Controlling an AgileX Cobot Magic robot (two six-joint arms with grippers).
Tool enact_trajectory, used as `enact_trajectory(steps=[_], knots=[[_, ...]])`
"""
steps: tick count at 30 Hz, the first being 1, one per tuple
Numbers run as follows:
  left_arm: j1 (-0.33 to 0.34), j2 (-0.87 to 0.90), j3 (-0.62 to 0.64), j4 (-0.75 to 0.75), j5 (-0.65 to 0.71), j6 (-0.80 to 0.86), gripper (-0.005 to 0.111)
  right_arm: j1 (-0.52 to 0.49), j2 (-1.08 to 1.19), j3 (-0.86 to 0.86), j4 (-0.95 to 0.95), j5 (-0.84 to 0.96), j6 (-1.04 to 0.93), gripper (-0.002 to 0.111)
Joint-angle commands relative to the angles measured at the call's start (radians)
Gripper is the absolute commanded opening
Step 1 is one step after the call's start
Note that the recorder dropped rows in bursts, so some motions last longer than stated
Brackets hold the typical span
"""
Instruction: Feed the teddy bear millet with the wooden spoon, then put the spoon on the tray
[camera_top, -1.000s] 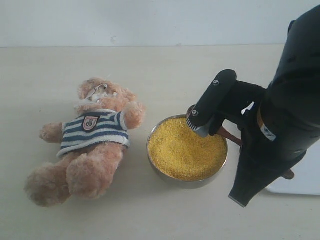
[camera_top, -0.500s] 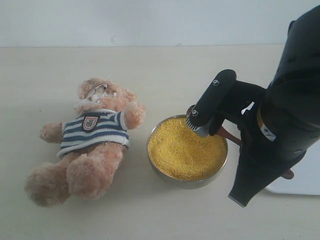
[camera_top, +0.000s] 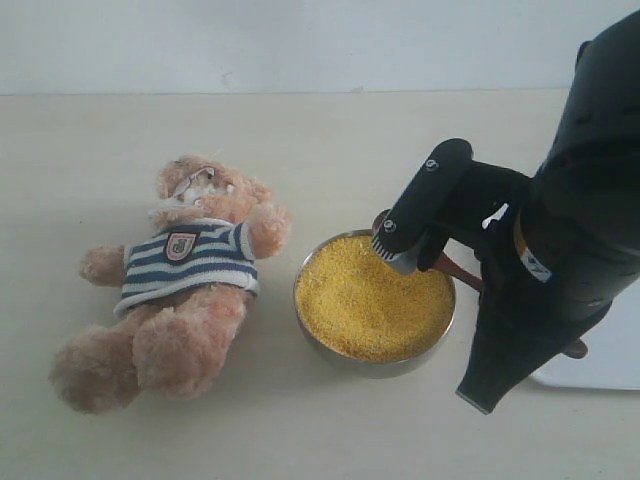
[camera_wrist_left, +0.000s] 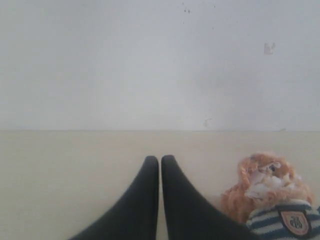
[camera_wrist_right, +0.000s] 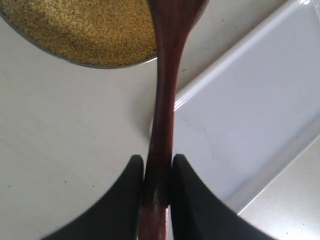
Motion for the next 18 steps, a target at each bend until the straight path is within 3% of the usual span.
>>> enact_trajectory(steps=[1, 5, 10, 11, 13, 18], knots=[[-0.003, -0.002, -0.004, -0.009, -0.093, -0.017, 0.004, 0.003, -0.01, -0.009, -0.008, -0.004, 0.005, -0.001], [-0.003, -0.002, -0.004, -0.051, -0.236, -0.256, 0.004, 0.003, -0.01, -0.009, -0.008, -0.001, -0.009, -0.001], [-0.003, -0.002, -0.004, -0.057, -0.266, -0.456, 0.004, 0.003, 0.009, -0.009, -0.008, 0.025, -0.041, -0.001], [-0.003, -0.002, -0.004, -0.057, -0.249, -0.572, 0.004, 0.003, 0.021, -0.01, -0.01, 0.039, -0.046, -0.001], [-0.003, -0.002, -0.004, -0.057, -0.226, -0.654, 0.004, 0.003, 0.046, -0.014, -0.015, 0.071, -0.062, -0.001], [-0.003, -0.002, -0.013, -0.029, 0.031, -0.638, 0.004, 0.003, 0.101, -0.045, -0.037, 0.106, -0.076, -0.001]])
